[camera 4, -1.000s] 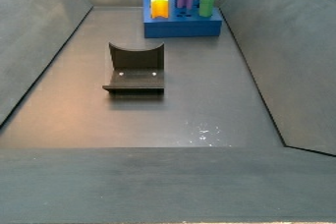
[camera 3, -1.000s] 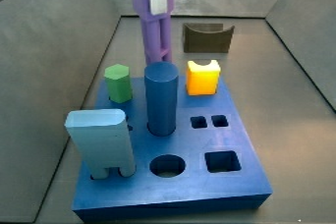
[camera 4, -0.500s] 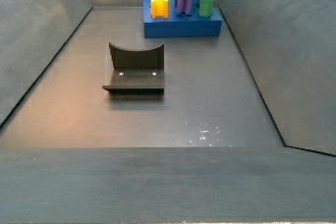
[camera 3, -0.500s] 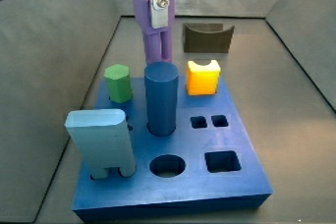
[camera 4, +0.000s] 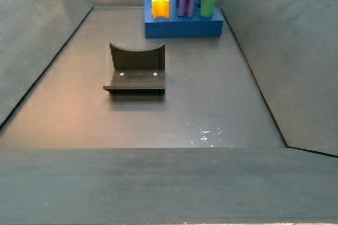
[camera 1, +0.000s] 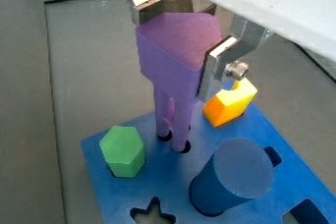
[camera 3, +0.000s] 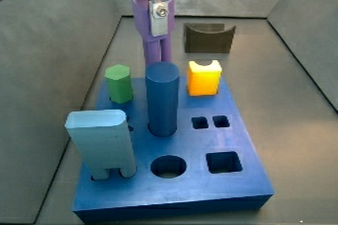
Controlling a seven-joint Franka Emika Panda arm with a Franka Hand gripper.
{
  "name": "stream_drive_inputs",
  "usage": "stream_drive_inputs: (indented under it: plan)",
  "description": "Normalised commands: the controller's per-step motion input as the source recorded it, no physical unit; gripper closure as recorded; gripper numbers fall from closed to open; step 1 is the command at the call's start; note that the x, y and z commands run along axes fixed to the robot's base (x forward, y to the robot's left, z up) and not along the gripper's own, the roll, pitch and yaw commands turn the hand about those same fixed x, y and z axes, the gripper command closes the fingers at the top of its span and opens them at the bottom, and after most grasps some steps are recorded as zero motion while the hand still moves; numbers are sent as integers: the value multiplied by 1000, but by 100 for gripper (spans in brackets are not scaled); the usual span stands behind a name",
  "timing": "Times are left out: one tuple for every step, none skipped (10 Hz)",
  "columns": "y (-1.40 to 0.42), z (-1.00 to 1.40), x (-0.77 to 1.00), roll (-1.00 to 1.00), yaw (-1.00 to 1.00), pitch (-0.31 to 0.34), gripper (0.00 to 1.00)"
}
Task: Pick up the 3 prong object. Move up. Move to above the board. Insert the 3 prong object.
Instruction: Insert the 3 prong object.
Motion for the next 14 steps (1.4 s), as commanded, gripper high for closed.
stream_drive_inputs:
  plan:
    - [-51,-277,77,39,34,0,100]
    - [-26,-109,40,20,77,0,100]
    - [0,0,0,0,0,-4,100]
    - [0,-323,0,0,403,-40,100]
    - [0,-326,0,16,740,-86,100]
    - [46,-380,0,27,843,-59,100]
    - [-3,-40,-43,0,0,-69,100]
    - [-26,0,14,0,0,0,100]
    - [-100,-906,283,150,57,44,100]
    - [-17,-1000,274,103,46,7,100]
    - [0,-846,100,173,280,13,100]
    - [0,-737,94,137,337,3,100]
    - [0,-731,0,100,397,0,100]
    - [91,-743,0,126,897,0,100]
